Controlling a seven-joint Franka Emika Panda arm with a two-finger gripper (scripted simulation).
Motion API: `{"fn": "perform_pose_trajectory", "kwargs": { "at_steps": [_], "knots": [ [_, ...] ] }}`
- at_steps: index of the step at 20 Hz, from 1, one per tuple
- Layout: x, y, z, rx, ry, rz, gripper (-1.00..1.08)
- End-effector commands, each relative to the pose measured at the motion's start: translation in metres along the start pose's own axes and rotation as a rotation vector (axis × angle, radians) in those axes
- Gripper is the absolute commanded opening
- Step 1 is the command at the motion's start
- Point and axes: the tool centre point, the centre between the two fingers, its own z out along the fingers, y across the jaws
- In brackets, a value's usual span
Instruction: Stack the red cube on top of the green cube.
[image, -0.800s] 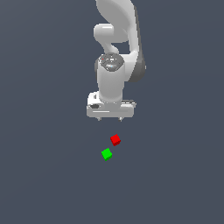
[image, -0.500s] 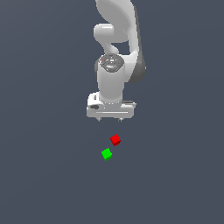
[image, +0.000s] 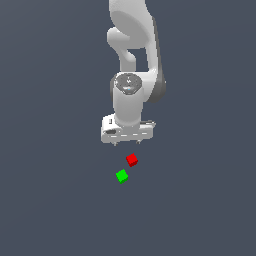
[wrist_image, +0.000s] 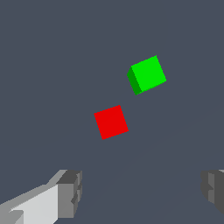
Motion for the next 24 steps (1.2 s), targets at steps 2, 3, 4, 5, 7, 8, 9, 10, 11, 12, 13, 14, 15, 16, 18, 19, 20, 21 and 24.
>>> {"fn": "perform_pose_trajectory", "kwargs": {
  "at_steps": [2, 3, 4, 5, 7, 8, 9, 10, 11, 12, 13, 14, 15, 16, 18, 19, 20, 21, 24],
  "knots": [
    [0.008, -0.004, 0.016, 0.006, 0.002, -0.078, 1.00],
    [0.011, -0.005, 0.022, 0.007, 0.003, -0.104, 1.00],
    [0.013, -0.006, 0.027, 0.009, 0.003, -0.129, 1.00],
    [0.015, -0.008, 0.031, 0.011, 0.004, -0.152, 1.00],
    [0.019, -0.011, 0.040, 0.013, 0.005, -0.194, 1.00],
    [0.021, -0.012, 0.044, 0.015, 0.006, -0.213, 1.00],
    [0.023, -0.013, 0.047, 0.016, 0.006, -0.231, 1.00],
    [0.025, -0.014, 0.051, 0.017, 0.006, -0.247, 1.00],
    [0.026, -0.015, 0.054, 0.017, 0.007, -0.262, 1.00],
    [0.027, -0.016, 0.056, 0.018, 0.007, -0.275, 1.00],
    [0.028, -0.017, 0.058, 0.019, 0.007, -0.286, 1.00],
    [0.029, -0.018, 0.060, 0.019, 0.007, -0.296, 1.00],
    [0.030, -0.019, 0.062, 0.020, 0.008, -0.305, 1.00],
    [0.030, -0.019, 0.063, 0.020, 0.008, -0.311, 1.00],
    [0.031, -0.020, 0.065, 0.020, 0.008, -0.320, 1.00],
    [0.031, -0.020, 0.065, 0.020, 0.008, -0.321, 1.00],
    [0.031, -0.020, 0.065, 0.020, 0.008, -0.321, 1.00],
    [0.031, -0.021, 0.065, 0.020, 0.008, -0.321, 1.00],
    [0.031, -0.020, 0.066, 0.020, 0.007, -0.319, 1.00]
  ]
}}
